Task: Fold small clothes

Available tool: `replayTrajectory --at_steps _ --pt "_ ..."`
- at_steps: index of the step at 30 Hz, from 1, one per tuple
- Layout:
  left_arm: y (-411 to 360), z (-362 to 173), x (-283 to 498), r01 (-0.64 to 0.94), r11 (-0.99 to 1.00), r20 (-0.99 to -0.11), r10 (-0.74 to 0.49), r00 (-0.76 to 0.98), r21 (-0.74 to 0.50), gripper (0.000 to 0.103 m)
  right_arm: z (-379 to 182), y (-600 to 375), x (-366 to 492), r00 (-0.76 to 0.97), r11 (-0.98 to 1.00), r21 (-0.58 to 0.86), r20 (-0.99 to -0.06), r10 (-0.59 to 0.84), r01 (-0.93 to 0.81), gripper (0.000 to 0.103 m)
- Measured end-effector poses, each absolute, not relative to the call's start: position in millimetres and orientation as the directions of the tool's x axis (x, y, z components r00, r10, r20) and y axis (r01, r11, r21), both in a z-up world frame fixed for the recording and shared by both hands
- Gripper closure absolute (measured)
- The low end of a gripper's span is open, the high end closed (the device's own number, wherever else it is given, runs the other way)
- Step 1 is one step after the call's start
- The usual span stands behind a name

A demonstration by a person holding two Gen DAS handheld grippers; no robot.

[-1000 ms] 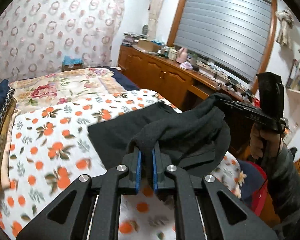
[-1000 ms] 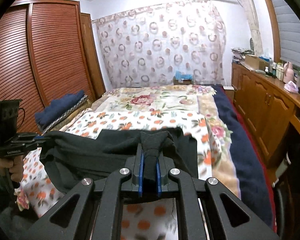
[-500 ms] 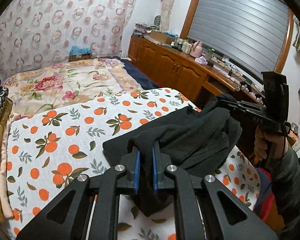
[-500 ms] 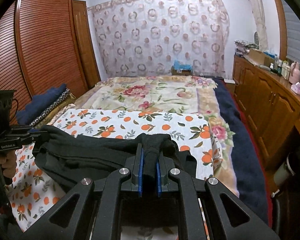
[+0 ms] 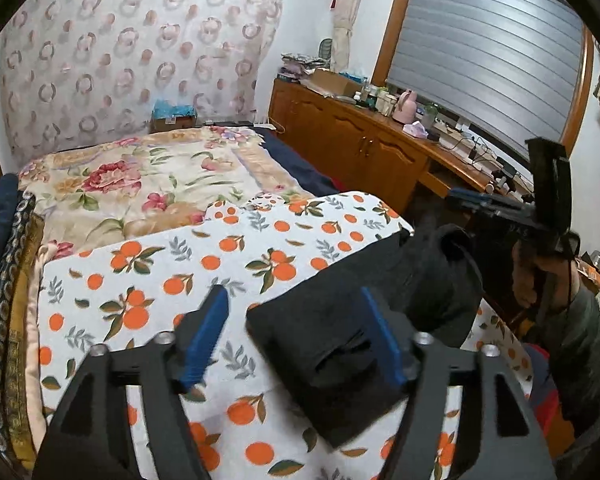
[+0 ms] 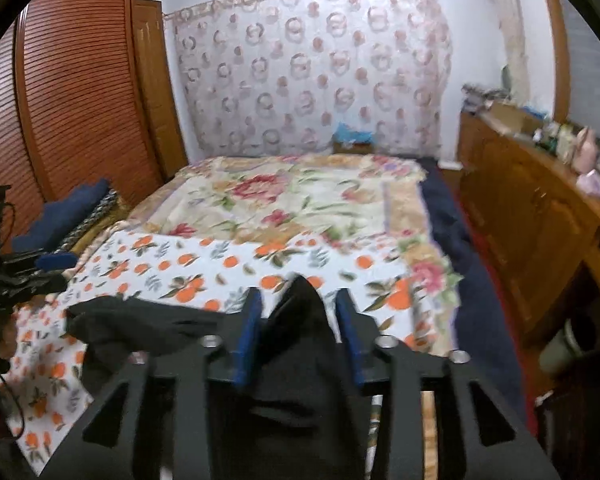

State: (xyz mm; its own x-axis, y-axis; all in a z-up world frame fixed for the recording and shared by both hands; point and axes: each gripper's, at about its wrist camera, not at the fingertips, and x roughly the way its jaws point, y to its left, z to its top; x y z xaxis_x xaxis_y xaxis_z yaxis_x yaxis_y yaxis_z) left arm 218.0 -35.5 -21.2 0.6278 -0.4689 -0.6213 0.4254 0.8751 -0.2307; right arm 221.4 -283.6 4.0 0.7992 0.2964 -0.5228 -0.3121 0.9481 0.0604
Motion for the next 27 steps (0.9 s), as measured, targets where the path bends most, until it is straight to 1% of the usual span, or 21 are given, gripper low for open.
replayTrajectory --at_steps 3,7,12,18,22,25,26,27 --pt "-30 -31 211 0.423 0.874 -0.641 -0.470 0.607 -0.240 0.030 12 -290 211 0.807 0.952 0.050 -0.518 0.284 -0.303 0.052" --pt "-30 -45 203 0.436 0.869 -0.667 -0.470 0.578 -0.234 0.030 8 -295 194 0.793 0.948 0.030 -0.539 0.283 -0.318 0.051" --pt "-41 -59 213 0.433 0.870 -0.701 -0.462 0.544 -0.237 0.030 -3 -300 179 0.758 0.935 0.039 -0.573 0.311 -0.353 0.051" --pt "-54 -65 224 0.450 0.863 -0.716 -0.464 0.522 -0.230 0.030 2 -304 158 0.739 0.919 0.060 -0.575 0.350 -0.389 0.051" --pt "-60 -67 233 0.448 0.868 -0.724 -0.450 0.523 -0.215 0.030 -4 -301 169 0.707 0.904 0.041 -0.609 0.360 -0.425 0.050" --pt "-60 -68 240 0.434 0.881 -0.725 -0.422 0.545 -0.187 0.030 -5 -295 184 0.692 0.901 0.007 -0.637 0.339 -0.434 0.051" --pt "-58 -67 241 0.426 0.887 -0.719 -0.413 0.558 -0.179 0.030 -4 -293 188 0.691 0.899 0.006 -0.637 0.341 -0.438 0.052" --pt "-56 -67 244 0.415 0.893 -0.714 -0.405 0.571 -0.174 0.030 -1 -292 193 0.690 0.896 0.008 -0.634 0.348 -0.444 0.066"
